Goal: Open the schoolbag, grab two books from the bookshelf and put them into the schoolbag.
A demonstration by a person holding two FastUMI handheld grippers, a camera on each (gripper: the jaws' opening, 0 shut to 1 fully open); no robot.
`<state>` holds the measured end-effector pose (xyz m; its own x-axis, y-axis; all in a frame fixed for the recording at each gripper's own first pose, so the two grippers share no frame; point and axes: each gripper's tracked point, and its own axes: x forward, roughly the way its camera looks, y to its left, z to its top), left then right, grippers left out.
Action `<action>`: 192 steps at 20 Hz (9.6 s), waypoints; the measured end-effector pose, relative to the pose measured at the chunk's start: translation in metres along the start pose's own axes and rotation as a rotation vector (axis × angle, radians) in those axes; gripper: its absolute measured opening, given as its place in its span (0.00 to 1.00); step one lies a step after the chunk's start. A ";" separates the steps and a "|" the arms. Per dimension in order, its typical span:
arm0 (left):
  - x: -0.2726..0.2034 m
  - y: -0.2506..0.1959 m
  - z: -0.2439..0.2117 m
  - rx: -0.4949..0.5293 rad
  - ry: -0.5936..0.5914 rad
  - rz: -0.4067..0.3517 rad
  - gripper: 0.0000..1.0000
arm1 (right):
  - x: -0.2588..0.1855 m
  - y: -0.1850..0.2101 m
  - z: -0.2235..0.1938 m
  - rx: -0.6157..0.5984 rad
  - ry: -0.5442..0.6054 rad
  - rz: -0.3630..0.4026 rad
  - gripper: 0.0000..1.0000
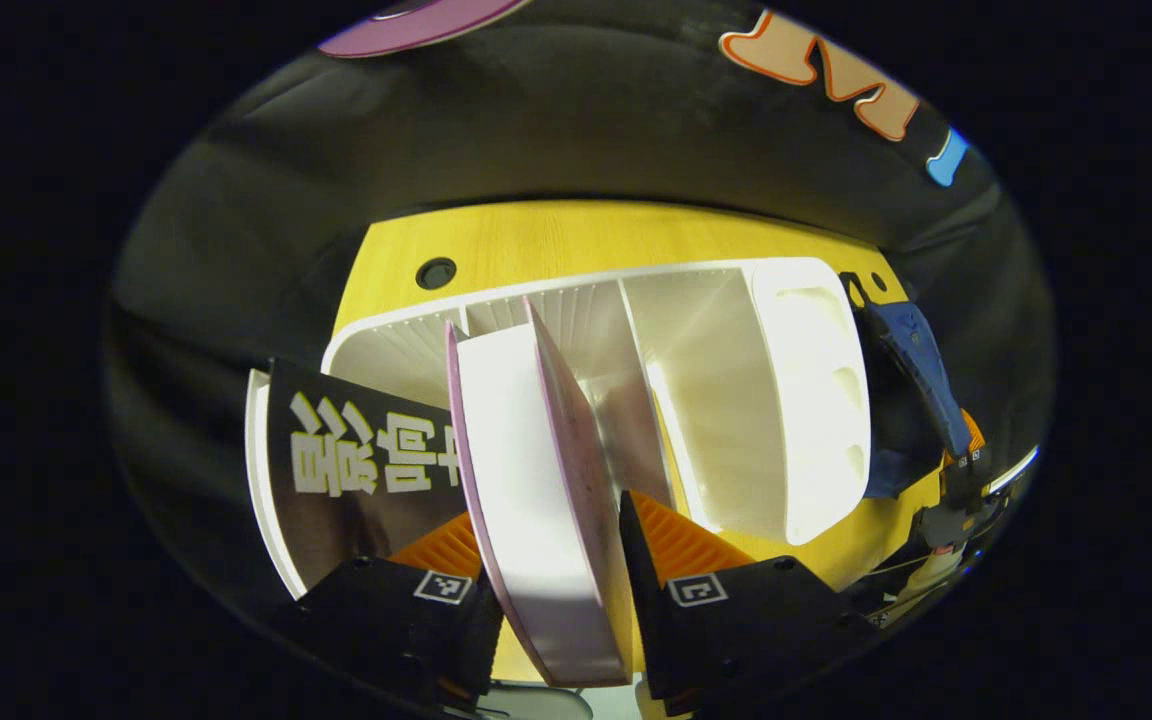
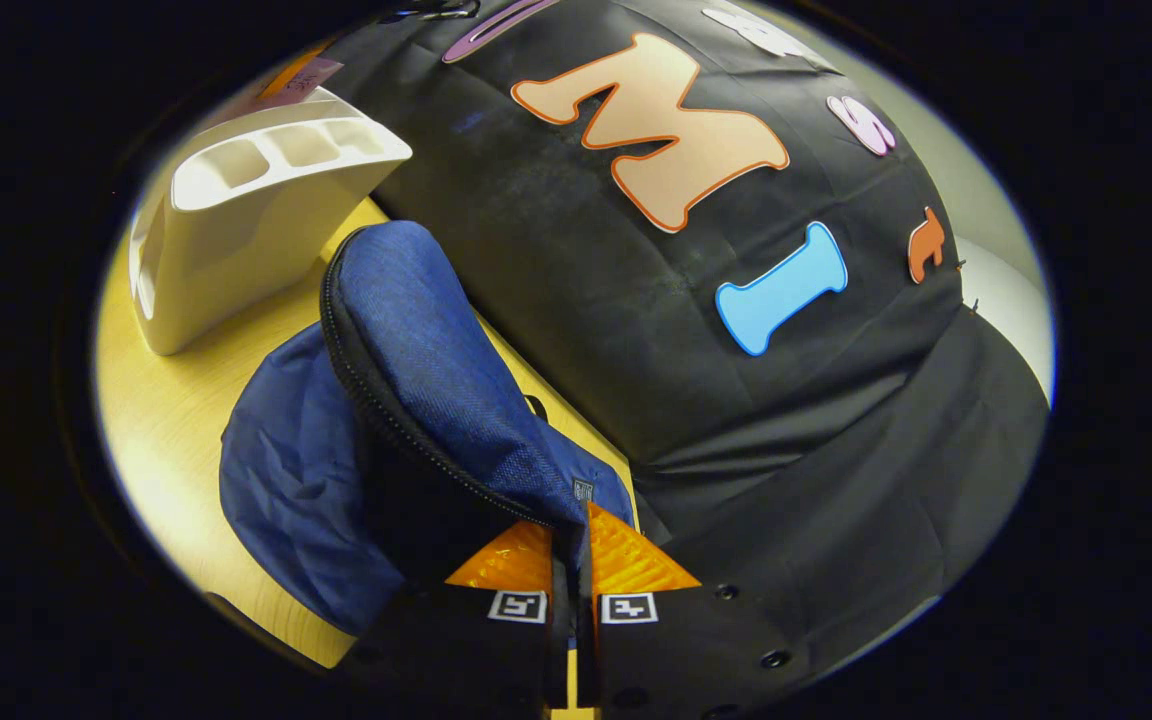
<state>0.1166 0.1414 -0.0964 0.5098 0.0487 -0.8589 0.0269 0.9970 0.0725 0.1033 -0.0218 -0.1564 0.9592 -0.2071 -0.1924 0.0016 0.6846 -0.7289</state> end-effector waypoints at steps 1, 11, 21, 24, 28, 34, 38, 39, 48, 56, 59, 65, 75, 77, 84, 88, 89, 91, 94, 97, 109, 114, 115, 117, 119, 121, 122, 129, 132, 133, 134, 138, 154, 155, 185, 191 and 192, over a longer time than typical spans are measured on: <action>0.005 -0.005 -0.001 -0.023 0.029 -0.020 0.59 | 0.000 -0.001 -0.001 0.003 0.000 0.000 0.06; 0.019 0.000 -0.005 -0.052 0.176 0.023 0.42 | 0.001 0.000 -0.003 0.018 -0.002 0.000 0.06; 0.033 -0.009 -0.021 -0.185 0.262 0.030 0.41 | -0.001 0.001 -0.007 0.010 -0.008 0.009 0.06; 0.030 -0.008 -0.024 -0.225 0.267 0.034 0.41 | -0.001 0.004 -0.008 0.008 -0.010 0.015 0.06; 0.018 -0.007 -0.034 -0.268 0.277 0.028 0.41 | -0.001 0.003 -0.008 0.025 -0.012 0.020 0.06; -0.025 -0.007 -0.049 -0.297 0.284 0.053 0.41 | -0.002 0.004 -0.012 0.037 -0.024 0.037 0.06; -0.066 -0.011 -0.057 -0.348 0.268 0.062 0.41 | -0.001 0.001 -0.016 0.064 -0.026 0.048 0.06; -0.077 -0.014 -0.056 -0.372 0.260 0.059 0.41 | 0.000 0.001 -0.016 0.066 -0.028 0.052 0.06; -0.159 -0.062 -0.050 -0.363 0.125 -0.005 0.41 | 0.003 -0.006 -0.021 0.121 -0.032 0.080 0.06; -0.180 -0.144 -0.038 -0.326 0.034 -0.143 0.41 | 0.008 -0.017 -0.025 0.238 -0.016 0.109 0.06; -0.166 -0.186 -0.028 -0.303 0.020 -0.244 0.41 | 0.011 -0.019 -0.028 0.297 -0.002 0.122 0.06; -0.097 -0.261 -0.012 -0.291 -0.022 -0.423 0.41 | 0.015 -0.027 -0.031 0.376 0.010 0.132 0.07; 0.014 -0.343 -0.007 -0.372 -0.073 -0.577 0.41 | 0.018 -0.044 -0.030 0.502 -0.001 0.171 0.06; 0.035 -0.364 -0.010 -0.357 -0.094 -0.608 0.41 | 0.016 -0.047 -0.030 0.522 -0.010 0.182 0.06; 0.095 -0.432 -0.005 -0.333 -0.152 -0.726 0.41 | 0.015 -0.050 -0.027 0.533 -0.040 0.217 0.06; 0.115 -0.451 0.006 -0.348 -0.176 -0.817 0.41 | 0.015 -0.050 -0.026 0.527 -0.049 0.224 0.06; 0.116 -0.450 0.013 -0.352 -0.200 -0.836 0.41 | 0.015 -0.051 -0.026 0.529 -0.046 0.220 0.07; 0.122 -0.447 0.025 -0.368 -0.242 -0.865 0.41 | 0.014 -0.054 -0.026 0.556 -0.037 0.217 0.07; 0.135 -0.444 0.031 -0.416 -0.245 -0.890 0.41 | 0.018 -0.055 -0.029 0.577 -0.026 0.222 0.06; 0.155 -0.440 0.032 -0.477 -0.226 -0.890 0.41 | 0.018 -0.048 -0.032 0.553 -0.019 0.229 0.06; 0.163 -0.421 0.013 -0.452 -0.224 -0.746 0.65 | 0.022 -0.045 -0.038 0.537 -0.004 0.229 0.07; 0.135 -0.413 -0.001 -0.413 -0.217 -0.735 0.95 | 0.022 -0.045 -0.038 0.525 -0.005 0.224 0.06; 0.131 -0.411 -0.006 -0.404 -0.211 -0.729 0.95 | 0.021 -0.044 -0.038 0.522 -0.004 0.223 0.07; 0.122 -0.403 -0.018 -0.388 -0.195 -0.705 0.95 | 0.021 -0.043 -0.038 0.513 -0.005 0.222 0.06; 0.115 -0.397 -0.028 -0.369 -0.180 -0.658 0.95 | 0.021 -0.042 -0.037 0.497 -0.007 0.222 0.06; 0.102 -0.392 -0.036 -0.337 -0.169 -0.625 0.95 | 0.020 -0.041 -0.038 0.487 -0.010 0.223 0.07; 0.098 -0.388 -0.039 -0.318 -0.165 -0.614 0.95 | 0.020 -0.041 -0.038 0.486 -0.010 0.224 0.06; 0.043 -0.369 -0.066 -0.197 -0.165 -0.560 0.95 | 0.019 -0.040 -0.040 0.487 -0.009 0.221 0.05; 0.014 -0.350 -0.072 -0.156 -0.177 -0.531 0.95 | 0.019 -0.039 -0.040 0.478 -0.010 0.220 0.06; 0.004 -0.342 -0.072 -0.152 -0.182 -0.524 0.95 | 0.019 -0.039 -0.041 0.476 -0.011 0.219 0.06; -0.006 -0.331 -0.073 -0.154 -0.186 -0.517 0.94 | 0.019 -0.039 -0.041 0.475 -0.010 0.218 0.06; -0.041 -0.280 -0.071 -0.203 -0.207 -0.465 0.94 | 0.019 -0.040 -0.042 0.482 -0.005 0.206 0.06; -0.152 -0.049 -0.028 -0.413 -0.274 -0.155 0.93 | 0.019 -0.033 -0.048 0.489 0.030 0.169 0.06; -0.155 -0.032 -0.024 -0.433 -0.279 -0.135 0.93 | 0.020 -0.032 -0.048 0.489 0.032 0.167 0.06; -0.030 0.069 -0.013 -0.326 0.068 0.040 0.43 | 0.015 -0.013 -0.051 0.393 0.114 0.105 0.06; -0.015 0.061 -0.020 -0.266 0.116 0.071 0.40 | 0.013 -0.011 -0.051 0.377 0.117 0.105 0.06; -0.015 0.063 -0.021 -0.254 0.117 0.078 0.40 | 0.013 -0.011 -0.050 0.374 0.118 0.106 0.06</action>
<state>0.0927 0.2046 -0.0898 0.3987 0.1182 -0.9094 -0.2326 0.9723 0.0244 0.1012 -0.0672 -0.1841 0.9205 -0.1861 -0.3435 0.0286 0.9090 -0.4157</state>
